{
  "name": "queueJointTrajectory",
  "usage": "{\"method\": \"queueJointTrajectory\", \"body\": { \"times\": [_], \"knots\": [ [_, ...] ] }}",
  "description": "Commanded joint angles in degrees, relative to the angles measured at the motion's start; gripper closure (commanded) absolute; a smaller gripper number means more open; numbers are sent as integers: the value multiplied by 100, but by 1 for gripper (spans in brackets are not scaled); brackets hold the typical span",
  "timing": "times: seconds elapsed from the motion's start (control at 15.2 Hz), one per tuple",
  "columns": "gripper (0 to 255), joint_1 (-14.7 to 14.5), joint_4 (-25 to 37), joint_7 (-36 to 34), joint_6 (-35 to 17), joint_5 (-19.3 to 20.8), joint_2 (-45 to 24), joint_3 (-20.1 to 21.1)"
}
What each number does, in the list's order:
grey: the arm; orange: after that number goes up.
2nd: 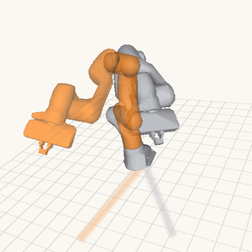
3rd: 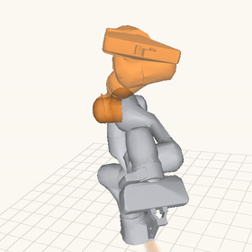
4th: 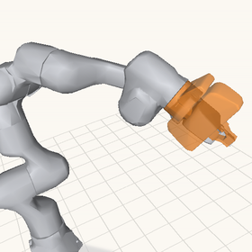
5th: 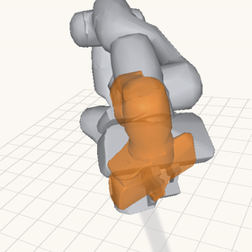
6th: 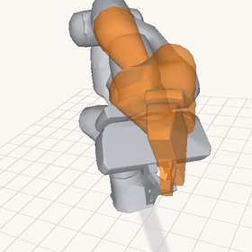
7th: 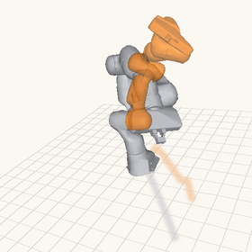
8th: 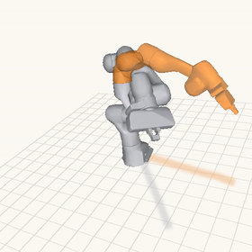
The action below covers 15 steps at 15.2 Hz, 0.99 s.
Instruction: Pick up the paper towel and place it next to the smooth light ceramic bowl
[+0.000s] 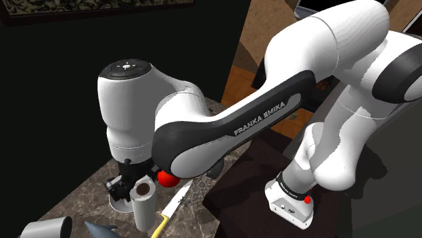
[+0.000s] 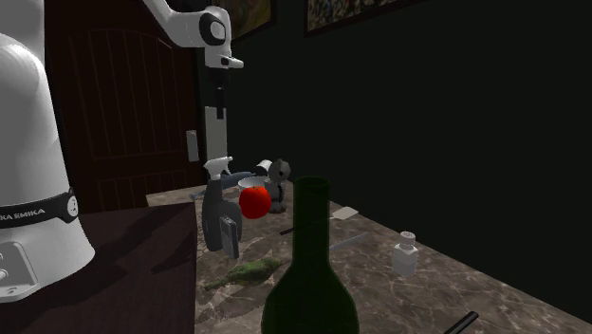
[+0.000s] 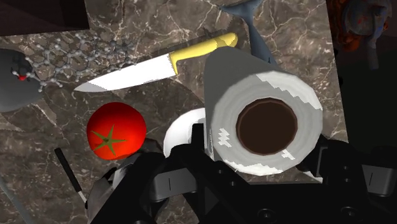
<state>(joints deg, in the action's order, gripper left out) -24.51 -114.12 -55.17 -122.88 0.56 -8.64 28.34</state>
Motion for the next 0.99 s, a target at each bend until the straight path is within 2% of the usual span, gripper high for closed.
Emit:
{"method": "queueJointTrajectory", "body": {
  "times": [0.0, 0.92],
  "knots": [
    [255, -10, -82, -21, -142, 36, -63, -5],
    [255, -120, -485, -232, -1101, 414, -688, -119]
  ]
}}
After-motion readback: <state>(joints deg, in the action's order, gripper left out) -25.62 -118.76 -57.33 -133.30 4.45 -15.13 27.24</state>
